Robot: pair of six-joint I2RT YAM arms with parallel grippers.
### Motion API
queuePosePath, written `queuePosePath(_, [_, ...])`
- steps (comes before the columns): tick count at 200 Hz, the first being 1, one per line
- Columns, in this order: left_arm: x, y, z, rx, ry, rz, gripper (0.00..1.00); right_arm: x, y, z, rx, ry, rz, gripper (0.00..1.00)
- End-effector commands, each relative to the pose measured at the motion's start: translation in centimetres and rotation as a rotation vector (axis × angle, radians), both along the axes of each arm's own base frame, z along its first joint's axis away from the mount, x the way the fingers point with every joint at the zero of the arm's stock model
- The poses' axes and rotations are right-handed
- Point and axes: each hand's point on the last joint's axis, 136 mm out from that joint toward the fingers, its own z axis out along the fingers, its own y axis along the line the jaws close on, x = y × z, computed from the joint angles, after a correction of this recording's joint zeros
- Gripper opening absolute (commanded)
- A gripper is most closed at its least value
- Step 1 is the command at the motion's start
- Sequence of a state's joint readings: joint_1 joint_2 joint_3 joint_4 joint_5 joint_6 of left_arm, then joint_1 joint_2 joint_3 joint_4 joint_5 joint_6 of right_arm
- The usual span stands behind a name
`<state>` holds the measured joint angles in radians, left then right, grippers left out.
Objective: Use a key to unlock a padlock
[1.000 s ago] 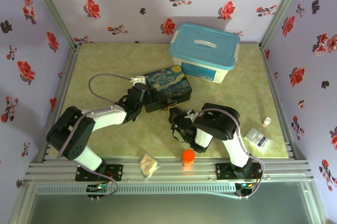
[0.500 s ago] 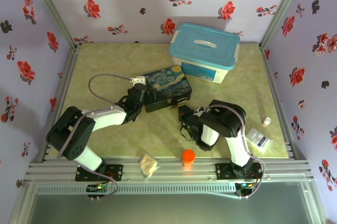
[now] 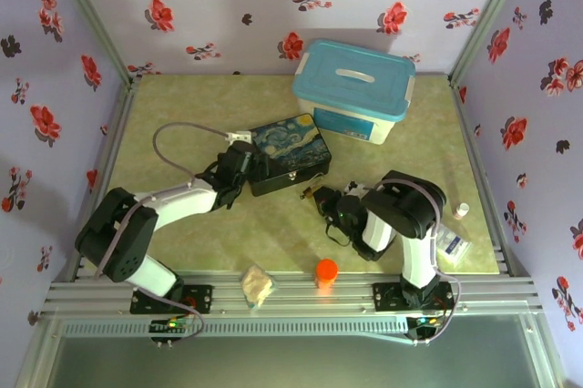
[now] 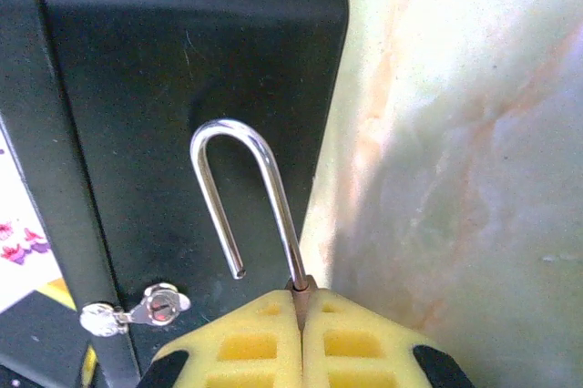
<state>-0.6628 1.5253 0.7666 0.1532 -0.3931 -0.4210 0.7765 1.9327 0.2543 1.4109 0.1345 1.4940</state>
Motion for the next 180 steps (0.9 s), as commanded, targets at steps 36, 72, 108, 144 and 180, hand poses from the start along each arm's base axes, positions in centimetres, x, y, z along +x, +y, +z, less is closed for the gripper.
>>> queuePosePath(36, [-1.3, 1.2, 0.3, 0.109, 0.074, -0.026, 0.92, -5.3, -4.3, -8.4, -0.477, 0.307, 0.228, 0.0])
queuePosePath(72, [-1.8, 1.5, 1.5, 0.077, 0.052, -0.023, 0.94, -6.0, -5.7, -7.4, -0.618, 0.357, 0.333, 0.0])
queuePosePath(108, [-2.4, 1.5, 2.9, 0.042, 0.039, -0.036, 0.99, -6.9, -7.8, -6.5, -0.696, 0.421, 0.471, 0.0])
queuePosePath(144, [-3.3, 1.6, 4.2, -0.014, 0.02, -0.046, 1.0, -7.2, -9.5, -5.2, -0.759, 0.43, 0.529, 0.0])
queuePosePath(180, [-4.9, 1.1, 3.9, -0.091, 0.04, -0.082, 0.95, -5.7, -8.0, -2.8, -0.694, 0.321, 0.515, 0.09])
